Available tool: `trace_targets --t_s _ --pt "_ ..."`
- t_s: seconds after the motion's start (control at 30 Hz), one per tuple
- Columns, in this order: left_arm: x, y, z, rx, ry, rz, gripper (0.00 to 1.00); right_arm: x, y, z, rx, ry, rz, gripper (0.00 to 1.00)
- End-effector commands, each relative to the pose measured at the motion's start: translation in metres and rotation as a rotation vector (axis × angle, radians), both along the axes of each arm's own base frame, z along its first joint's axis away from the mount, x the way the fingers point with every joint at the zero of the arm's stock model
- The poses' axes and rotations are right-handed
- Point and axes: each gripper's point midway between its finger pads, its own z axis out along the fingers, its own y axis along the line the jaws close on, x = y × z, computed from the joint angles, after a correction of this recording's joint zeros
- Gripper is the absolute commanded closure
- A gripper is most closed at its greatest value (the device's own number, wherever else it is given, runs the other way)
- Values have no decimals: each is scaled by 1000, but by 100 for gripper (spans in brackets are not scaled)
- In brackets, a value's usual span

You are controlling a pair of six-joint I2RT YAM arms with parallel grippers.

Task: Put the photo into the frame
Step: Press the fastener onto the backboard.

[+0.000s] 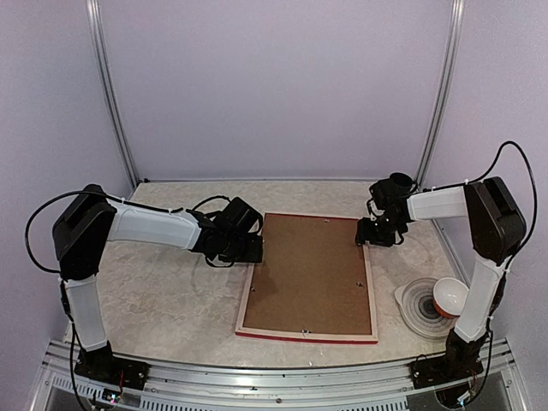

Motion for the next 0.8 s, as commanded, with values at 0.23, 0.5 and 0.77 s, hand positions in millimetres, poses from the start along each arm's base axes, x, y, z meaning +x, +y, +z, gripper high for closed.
trace_targets --t_s 0.23,0.5,0.77 --pt "0 -3 -9 -13 12 -7 38 4 -10 20 -23 -33 -24 43" --pt "1 -2 -6 -16 9 -3 38 -5 -7 4 -10 10 -6 45" --pt "1 -3 -8 -23 16 -2 38 -12 -7 0 -10 20 6 46"
